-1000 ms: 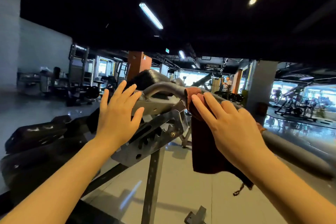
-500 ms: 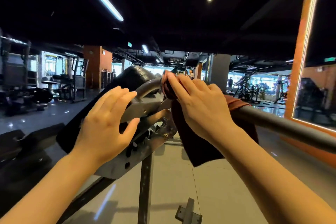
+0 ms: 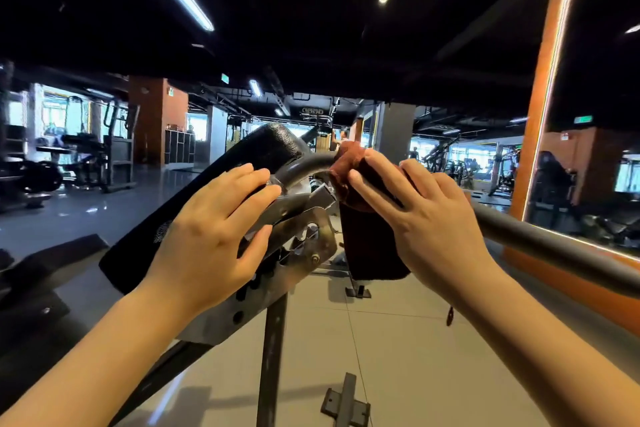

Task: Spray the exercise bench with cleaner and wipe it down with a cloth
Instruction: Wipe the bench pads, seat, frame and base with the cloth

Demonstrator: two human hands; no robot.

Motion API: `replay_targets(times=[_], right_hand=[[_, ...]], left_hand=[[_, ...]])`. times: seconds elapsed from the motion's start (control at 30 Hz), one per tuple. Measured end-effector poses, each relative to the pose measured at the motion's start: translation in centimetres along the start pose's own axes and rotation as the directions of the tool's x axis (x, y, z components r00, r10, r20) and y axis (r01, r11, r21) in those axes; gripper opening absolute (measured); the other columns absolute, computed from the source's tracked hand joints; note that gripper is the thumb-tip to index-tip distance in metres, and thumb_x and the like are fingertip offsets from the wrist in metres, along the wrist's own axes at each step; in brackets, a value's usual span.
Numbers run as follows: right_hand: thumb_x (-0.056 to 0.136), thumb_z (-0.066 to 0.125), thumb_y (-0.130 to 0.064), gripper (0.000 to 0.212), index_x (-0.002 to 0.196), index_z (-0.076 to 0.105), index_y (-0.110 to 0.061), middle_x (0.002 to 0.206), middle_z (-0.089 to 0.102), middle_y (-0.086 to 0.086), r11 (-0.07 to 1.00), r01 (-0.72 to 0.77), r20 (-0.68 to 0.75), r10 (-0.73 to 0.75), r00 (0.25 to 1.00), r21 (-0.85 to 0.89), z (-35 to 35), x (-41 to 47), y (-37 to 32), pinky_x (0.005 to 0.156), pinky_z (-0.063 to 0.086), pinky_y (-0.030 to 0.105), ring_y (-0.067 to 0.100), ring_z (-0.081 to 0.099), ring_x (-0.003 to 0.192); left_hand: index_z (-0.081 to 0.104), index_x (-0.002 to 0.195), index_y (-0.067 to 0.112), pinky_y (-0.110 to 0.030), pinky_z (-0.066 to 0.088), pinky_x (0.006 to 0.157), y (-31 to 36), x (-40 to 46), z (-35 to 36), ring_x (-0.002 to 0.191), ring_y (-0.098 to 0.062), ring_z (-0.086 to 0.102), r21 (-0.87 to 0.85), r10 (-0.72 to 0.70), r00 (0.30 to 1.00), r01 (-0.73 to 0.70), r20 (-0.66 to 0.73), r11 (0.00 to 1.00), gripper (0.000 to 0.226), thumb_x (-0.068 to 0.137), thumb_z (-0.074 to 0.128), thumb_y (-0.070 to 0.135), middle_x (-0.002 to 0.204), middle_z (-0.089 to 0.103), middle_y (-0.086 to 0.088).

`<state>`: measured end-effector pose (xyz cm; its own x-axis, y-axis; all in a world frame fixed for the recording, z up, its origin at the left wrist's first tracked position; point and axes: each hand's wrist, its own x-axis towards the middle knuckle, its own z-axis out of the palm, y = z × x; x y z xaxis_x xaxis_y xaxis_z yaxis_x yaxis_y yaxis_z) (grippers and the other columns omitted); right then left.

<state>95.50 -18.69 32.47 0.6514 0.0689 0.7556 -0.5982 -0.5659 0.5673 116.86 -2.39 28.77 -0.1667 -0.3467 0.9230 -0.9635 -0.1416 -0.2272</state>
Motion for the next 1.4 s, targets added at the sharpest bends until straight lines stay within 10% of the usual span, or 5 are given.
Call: replay_targets(times=[0.3, 0.5, 0.77, 1.03, 1.4], right_hand=[[0.090, 0.035, -0.024, 0.058, 0.147, 0.035, -0.020, 0.143, 0.048, 0.016, 0.986, -0.152, 0.014, 0.151, 0.988, 0.065, -0.2, 0.1, -0.3, 0.081, 0.045, 0.049, 0.035, 0.054, 0.111], [0.085, 0.062, -0.028, 0.064, 0.145, 0.042, -0.021, 0.128, 0.056, 0.014, 0.999, 0.015, 0.008, -0.016, 1.000, 0.045, 0.3, 7.5, -3.8, 0.072, 0.047, 0.043, 0.034, 0.058, 0.097], [0.087, 0.039, -0.016, 0.068, 0.152, 0.021, -0.027, 0.145, 0.040, 0.018, 0.999, -0.030, 0.013, 0.030, 0.999, -0.043, 0.1, 2.1, -1.0, 0.074, 0.043, 0.046, 0.037, 0.050, 0.106], [0.077, 0.062, 0.003, 0.091, 0.152, 0.020, -0.023, 0.131, 0.051, 0.018, 0.989, -0.150, 0.017, 0.150, 0.989, 0.011, 0.2, -4.5, 3.2, 0.065, 0.047, 0.044, 0.036, 0.055, 0.095], [0.081, 0.036, -0.076, 0.078, 0.139, 0.037, -0.025, 0.120, 0.058, 0.000, 0.919, -0.301, 0.120, 0.279, 0.953, 0.255, -1.5, 1.1, -0.1, 0.088, 0.044, 0.041, 0.022, 0.055, 0.101]], left_hand=[[0.062, 0.124, 0.006, -0.043, 0.038, 0.107, 0.7, -0.1, 0.7, 0.132, -0.027, 0.045, -0.093, -0.073, 0.996, 0.069, -0.046, 0.993, 0.046, 0.088, 0.049, 0.031, 0.133, 0.057, -0.010], [0.064, 0.122, 0.006, -0.044, 0.041, 0.106, 0.6, -0.1, 0.4, 0.130, -0.029, 0.048, -0.055, -0.089, 0.994, 0.086, -0.061, 0.995, 0.044, 0.088, 0.052, 0.030, 0.130, 0.059, -0.011], [0.062, 0.126, 0.006, -0.041, 0.039, 0.106, 0.2, -0.3, 0.2, 0.130, -0.028, 0.048, -0.022, -0.052, 0.997, 0.050, -0.058, 0.998, 0.044, 0.090, 0.049, 0.027, 0.132, 0.058, -0.010], [0.060, 0.126, 0.003, -0.043, 0.037, 0.109, 1.6, -0.3, 1.1, 0.130, -0.033, 0.046, -0.037, -0.083, 0.993, 0.080, -0.087, 0.996, 0.044, 0.090, 0.049, 0.026, 0.134, 0.056, -0.013], [0.059, 0.123, 0.001, -0.048, 0.040, 0.104, 2.5, -0.2, 1.2, 0.130, -0.036, 0.044, -0.037, -0.176, 0.978, 0.173, -0.116, 0.984, 0.049, 0.088, 0.047, 0.033, 0.132, 0.055, -0.016]])
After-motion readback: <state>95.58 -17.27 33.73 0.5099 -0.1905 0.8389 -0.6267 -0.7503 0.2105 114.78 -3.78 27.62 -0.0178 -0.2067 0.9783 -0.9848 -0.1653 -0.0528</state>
